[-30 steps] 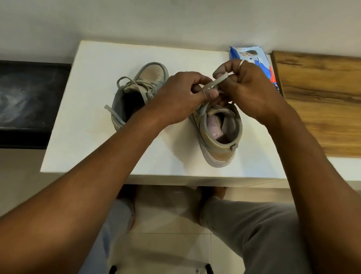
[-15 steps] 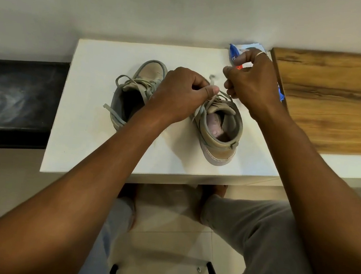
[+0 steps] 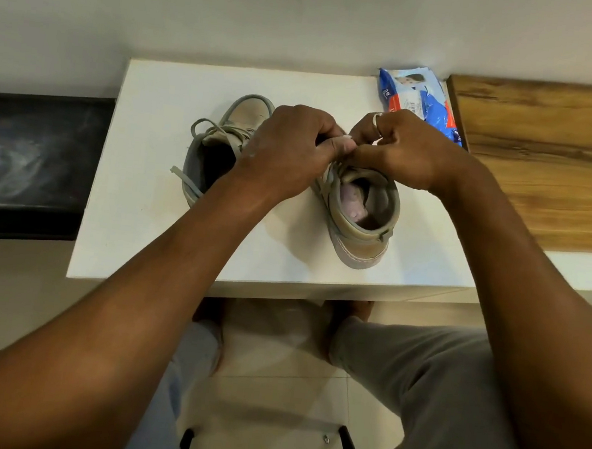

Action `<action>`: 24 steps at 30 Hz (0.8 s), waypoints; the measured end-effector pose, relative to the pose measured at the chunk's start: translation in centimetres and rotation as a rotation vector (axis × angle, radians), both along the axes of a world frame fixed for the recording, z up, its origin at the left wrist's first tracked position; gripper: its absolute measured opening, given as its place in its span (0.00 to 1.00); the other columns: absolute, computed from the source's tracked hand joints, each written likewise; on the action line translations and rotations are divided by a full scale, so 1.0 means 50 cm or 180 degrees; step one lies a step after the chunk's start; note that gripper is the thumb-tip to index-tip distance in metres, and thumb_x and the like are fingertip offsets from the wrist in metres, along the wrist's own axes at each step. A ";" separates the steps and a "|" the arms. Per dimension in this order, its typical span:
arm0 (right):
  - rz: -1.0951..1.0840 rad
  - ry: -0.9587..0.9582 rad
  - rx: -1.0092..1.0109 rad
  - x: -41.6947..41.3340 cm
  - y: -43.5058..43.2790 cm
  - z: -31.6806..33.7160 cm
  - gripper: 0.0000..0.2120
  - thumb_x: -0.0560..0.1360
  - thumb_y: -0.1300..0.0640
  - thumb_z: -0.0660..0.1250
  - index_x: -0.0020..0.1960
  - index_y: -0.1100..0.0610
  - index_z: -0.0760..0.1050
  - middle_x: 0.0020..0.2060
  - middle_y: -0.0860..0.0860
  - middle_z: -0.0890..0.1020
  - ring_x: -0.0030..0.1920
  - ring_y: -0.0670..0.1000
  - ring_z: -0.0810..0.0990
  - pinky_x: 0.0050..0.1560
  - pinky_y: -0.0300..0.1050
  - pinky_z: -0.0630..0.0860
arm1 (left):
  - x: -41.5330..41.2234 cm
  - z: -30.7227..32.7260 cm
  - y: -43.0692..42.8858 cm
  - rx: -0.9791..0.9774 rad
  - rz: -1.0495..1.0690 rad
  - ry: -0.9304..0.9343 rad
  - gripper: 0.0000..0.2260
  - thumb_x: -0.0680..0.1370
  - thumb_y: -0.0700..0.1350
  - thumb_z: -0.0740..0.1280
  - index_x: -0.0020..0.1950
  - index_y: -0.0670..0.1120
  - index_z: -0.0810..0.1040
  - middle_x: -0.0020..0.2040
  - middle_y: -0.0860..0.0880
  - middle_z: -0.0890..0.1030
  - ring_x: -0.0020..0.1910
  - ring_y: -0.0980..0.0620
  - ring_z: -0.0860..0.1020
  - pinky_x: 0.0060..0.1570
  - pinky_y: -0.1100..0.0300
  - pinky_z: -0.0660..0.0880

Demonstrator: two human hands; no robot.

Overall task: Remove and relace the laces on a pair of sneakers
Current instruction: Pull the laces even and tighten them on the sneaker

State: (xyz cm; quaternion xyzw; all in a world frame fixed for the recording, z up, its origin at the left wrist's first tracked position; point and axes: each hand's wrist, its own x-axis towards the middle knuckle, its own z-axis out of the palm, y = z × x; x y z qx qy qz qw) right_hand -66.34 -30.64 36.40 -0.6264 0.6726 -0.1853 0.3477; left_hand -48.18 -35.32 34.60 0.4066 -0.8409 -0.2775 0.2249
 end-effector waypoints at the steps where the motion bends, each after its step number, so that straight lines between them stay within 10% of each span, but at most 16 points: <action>1: -0.0018 0.0014 -0.0019 -0.001 -0.001 -0.001 0.10 0.72 0.46 0.69 0.46 0.52 0.83 0.43 0.49 0.83 0.42 0.49 0.82 0.49 0.53 0.81 | 0.000 0.000 0.000 -0.0028 0.0017 -0.0004 0.11 0.76 0.58 0.67 0.47 0.52 0.84 0.39 0.57 0.81 0.41 0.56 0.79 0.41 0.61 0.72; 24: -0.0270 0.0535 -0.0606 -0.021 0.012 0.006 0.12 0.81 0.49 0.65 0.54 0.54 0.84 0.42 0.47 0.84 0.43 0.38 0.80 0.36 0.20 0.67 | 0.013 0.020 -0.004 0.0103 0.0544 -0.0097 0.14 0.78 0.56 0.67 0.45 0.46 0.83 0.35 0.52 0.79 0.36 0.53 0.75 0.34 0.61 0.67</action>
